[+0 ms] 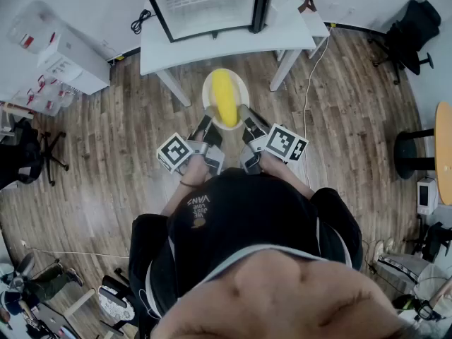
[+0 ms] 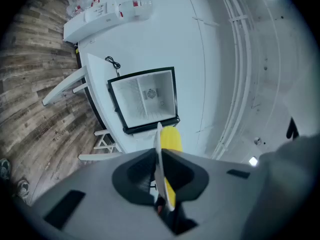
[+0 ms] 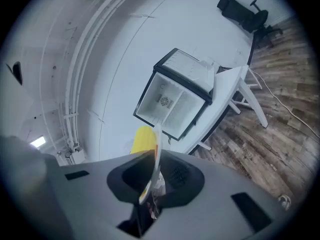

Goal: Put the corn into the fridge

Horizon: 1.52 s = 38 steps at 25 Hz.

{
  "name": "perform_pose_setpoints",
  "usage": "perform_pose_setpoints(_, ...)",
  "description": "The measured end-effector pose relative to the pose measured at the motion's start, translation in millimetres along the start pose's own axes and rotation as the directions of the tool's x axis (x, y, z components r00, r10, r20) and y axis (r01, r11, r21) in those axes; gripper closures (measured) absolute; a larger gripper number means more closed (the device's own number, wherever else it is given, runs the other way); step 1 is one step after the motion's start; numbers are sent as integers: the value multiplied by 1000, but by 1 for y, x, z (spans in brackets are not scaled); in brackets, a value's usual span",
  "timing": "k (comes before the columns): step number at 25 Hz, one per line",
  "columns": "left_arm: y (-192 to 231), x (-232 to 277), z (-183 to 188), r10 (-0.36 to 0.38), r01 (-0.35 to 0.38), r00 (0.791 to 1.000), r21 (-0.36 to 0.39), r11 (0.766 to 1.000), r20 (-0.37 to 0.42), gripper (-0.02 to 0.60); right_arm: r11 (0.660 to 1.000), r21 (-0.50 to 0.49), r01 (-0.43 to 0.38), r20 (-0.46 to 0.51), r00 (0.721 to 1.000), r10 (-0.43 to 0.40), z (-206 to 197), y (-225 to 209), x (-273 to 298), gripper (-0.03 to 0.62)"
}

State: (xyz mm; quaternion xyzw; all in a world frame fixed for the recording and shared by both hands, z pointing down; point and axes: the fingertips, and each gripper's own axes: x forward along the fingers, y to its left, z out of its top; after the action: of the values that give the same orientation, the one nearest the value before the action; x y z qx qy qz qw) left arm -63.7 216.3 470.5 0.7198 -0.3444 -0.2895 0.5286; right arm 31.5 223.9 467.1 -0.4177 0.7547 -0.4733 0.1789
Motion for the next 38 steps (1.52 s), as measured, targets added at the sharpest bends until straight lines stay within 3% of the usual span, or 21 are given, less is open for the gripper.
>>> perform_pose_setpoints(19, 1, -9, 19, -37, 37, 999, -16, 999, -26, 538, 1000, 1, 0, 43, 999, 0, -12, 14, 13, 557)
perform_pose_setpoints(30, 12, -21, 24, -28, 27, 998, -26, 999, -48, 538, 1000, 19, 16, 63, 998, -17, -29, 13, 17, 557)
perform_pose_setpoints(35, 19, -19, 27, 5, -6, 999, -17, 1000, -49, 538, 1000, 16, 16, 58, 998, -17, -26, 11, 22, 557)
perform_pose_setpoints(38, 18, -9, 30, -11, 10, 999, -13, 1000, -45, 538, 1000, 17, 12, 53, 999, -12, -19, 7, 28, 557)
